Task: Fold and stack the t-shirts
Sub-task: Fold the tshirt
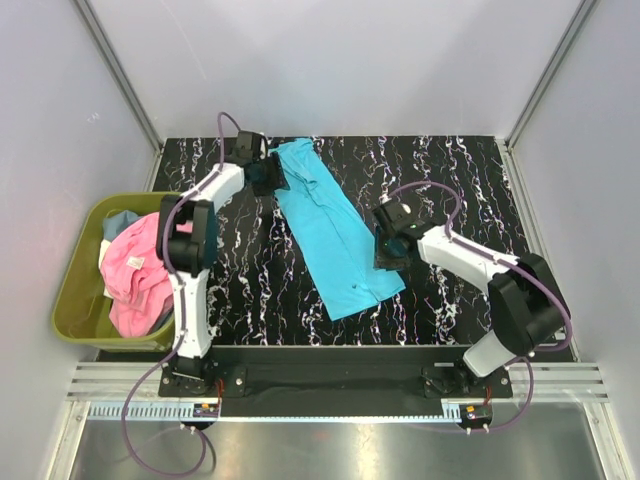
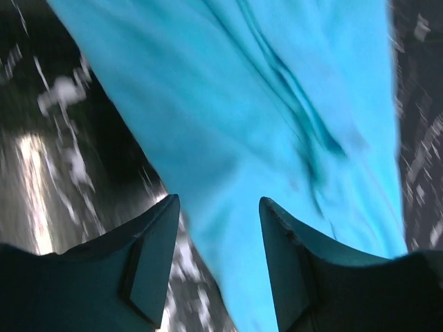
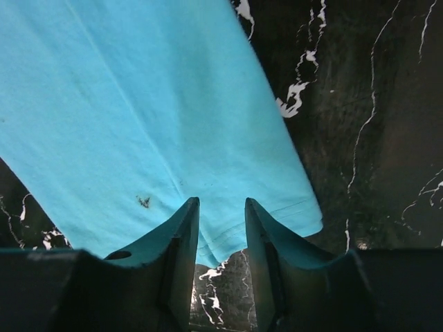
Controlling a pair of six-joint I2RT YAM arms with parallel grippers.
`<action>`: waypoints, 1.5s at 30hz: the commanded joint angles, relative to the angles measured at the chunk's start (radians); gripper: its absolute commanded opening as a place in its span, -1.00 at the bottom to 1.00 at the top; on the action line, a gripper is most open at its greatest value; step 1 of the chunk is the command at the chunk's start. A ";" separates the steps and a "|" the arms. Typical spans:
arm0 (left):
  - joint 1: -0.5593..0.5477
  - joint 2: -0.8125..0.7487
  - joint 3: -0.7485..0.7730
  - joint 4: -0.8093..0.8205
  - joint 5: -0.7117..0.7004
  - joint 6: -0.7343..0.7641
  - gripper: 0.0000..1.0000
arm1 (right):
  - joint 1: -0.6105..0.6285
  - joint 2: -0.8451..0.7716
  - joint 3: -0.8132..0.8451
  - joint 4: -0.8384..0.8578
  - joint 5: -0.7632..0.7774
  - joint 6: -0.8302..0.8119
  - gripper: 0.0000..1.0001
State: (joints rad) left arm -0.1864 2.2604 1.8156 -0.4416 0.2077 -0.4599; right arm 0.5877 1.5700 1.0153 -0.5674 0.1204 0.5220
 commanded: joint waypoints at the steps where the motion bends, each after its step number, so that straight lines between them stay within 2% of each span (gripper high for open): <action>1: -0.035 -0.260 -0.122 0.127 -0.019 0.026 0.11 | -0.083 -0.028 0.049 0.023 -0.142 -0.103 -0.17; 5: -0.044 -0.256 -0.128 0.064 0.013 0.007 0.07 | -0.132 0.021 0.062 -0.012 -0.231 -0.114 -0.11; 8: -0.070 -0.283 -0.194 0.063 0.042 0.001 0.06 | -0.160 0.024 0.049 -0.051 -0.189 -0.106 -0.05; 13: -0.180 -0.360 -0.269 -0.074 -0.057 0.004 0.04 | -0.227 0.062 0.026 -0.051 -0.287 -0.117 0.01; 15: -0.205 -0.431 -0.376 -0.071 -0.070 -0.003 0.05 | -0.230 0.076 0.016 -0.057 -0.311 -0.116 -0.03; 21: -0.243 -0.645 -0.688 0.046 -0.021 -0.092 0.09 | -0.276 0.059 -0.044 -0.043 -0.308 -0.109 0.00; 25: -0.245 -0.691 -0.792 0.063 -0.001 -0.126 0.11 | -0.301 0.073 -0.047 -0.043 -0.317 -0.125 0.02; 27: -0.246 -0.708 -0.875 0.133 0.079 -0.155 0.10 | -0.307 0.087 -0.052 -0.029 -0.364 -0.128 0.05; 29: -0.265 -0.723 -0.946 0.180 0.093 -0.192 0.10 | -0.307 0.102 -0.063 -0.011 -0.406 -0.125 0.04; 32: -0.300 -0.771 -0.984 0.161 0.029 -0.186 0.11 | -0.308 0.096 -0.084 0.000 -0.444 -0.116 -0.13; 35: -0.301 -0.847 -0.998 0.115 -0.028 -0.178 0.13 | -0.308 0.064 -0.113 -0.011 -0.447 -0.105 -0.42; 38: -0.301 -0.909 -0.971 0.044 -0.123 -0.158 0.20 | -0.308 0.024 -0.164 -0.011 -0.427 -0.094 -0.46; 41: -0.298 -0.929 -0.911 -0.031 -0.191 -0.126 0.22 | -0.307 -0.019 -0.216 0.000 -0.418 -0.021 -0.60; 42: -0.298 -0.929 -0.895 -0.048 -0.200 -0.120 0.22 | -0.307 -0.033 -0.233 0.011 -0.424 0.002 -0.73; 45: -0.297 -0.930 -0.871 -0.068 -0.205 -0.118 0.22 | -0.273 -0.099 -0.313 0.073 -0.458 0.105 -0.85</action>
State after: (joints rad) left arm -0.4881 1.3453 0.9031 -0.4652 0.0673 -0.6014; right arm 0.2840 1.5391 0.7574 -0.5350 -0.3092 0.5114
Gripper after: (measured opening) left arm 0.607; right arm 0.106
